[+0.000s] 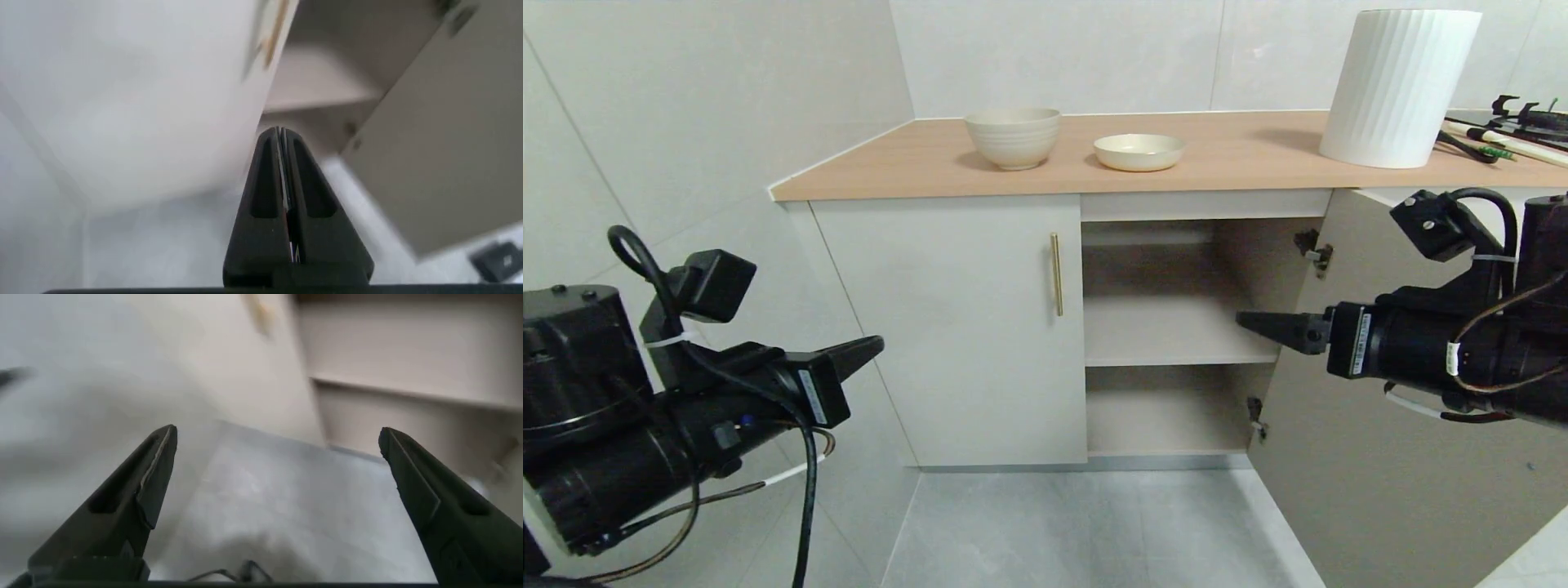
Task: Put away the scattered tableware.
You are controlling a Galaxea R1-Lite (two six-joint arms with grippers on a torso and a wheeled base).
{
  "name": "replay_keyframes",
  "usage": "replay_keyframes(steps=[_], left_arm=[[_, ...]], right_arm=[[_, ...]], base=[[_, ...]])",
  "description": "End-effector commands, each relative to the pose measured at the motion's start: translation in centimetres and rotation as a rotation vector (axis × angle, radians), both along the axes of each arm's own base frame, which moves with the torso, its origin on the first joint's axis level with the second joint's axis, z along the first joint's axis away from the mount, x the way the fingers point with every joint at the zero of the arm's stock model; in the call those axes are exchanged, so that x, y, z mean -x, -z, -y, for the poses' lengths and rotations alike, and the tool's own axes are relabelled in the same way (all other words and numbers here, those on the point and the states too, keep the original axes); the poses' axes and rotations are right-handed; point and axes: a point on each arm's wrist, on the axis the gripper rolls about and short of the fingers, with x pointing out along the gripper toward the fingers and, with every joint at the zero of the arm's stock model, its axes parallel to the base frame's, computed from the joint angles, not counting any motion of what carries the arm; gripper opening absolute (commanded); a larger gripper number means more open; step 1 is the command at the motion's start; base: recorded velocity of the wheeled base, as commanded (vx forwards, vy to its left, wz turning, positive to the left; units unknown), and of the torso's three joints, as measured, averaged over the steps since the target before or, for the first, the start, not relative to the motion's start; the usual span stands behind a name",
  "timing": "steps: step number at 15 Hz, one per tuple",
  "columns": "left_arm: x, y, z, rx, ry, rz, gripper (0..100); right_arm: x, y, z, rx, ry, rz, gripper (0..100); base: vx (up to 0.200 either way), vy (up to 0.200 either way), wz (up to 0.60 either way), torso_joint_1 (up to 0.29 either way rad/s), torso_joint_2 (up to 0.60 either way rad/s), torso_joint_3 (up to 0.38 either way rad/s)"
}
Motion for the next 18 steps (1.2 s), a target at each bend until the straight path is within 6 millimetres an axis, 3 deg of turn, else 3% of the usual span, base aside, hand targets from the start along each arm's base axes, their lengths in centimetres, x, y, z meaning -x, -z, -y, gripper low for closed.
replay_keyframes(steps=[1, 2, 3, 9, 18], left_arm=[[1.5, -2.5, -0.6, 0.016, -0.009, 0.084, 0], [1.5, -2.8, -1.0, 0.012, -0.024, 0.077, 0], [1.6, -3.0, -1.1, 0.011, -0.031, 0.073, 100], [1.0, -4.7, -0.8, 0.019, -0.017, 0.126, 100], [1.0, -4.4, -0.6, 0.013, -0.01, 0.108, 100]], right_arm=[[-0.6, 0.9, -0.5, 0.019, -0.002, -0.03, 100], [-0.3, 0.6, -0.5, 0.013, -0.005, -0.02, 100], [-0.2, 0.5, -0.4, 0.012, -0.005, -0.017, 100], [0.3, -0.6, 0.0, -0.005, 0.006, 0.021, 100], [0.1, -0.3, -0.2, 0.003, 0.006, 0.008, 100]], base=[[0.0, 0.0, 0.0, 0.0, 0.0, 0.0], [0.0, 0.0, 0.0, 0.0, 0.0, 0.0], [0.0, 0.0, 0.0, 0.0, 0.0, 0.0], [0.0, 0.0, 0.0, 0.0, 0.0, 0.0], [0.022, 0.0, 0.0, 0.0, 0.0, 0.0]])
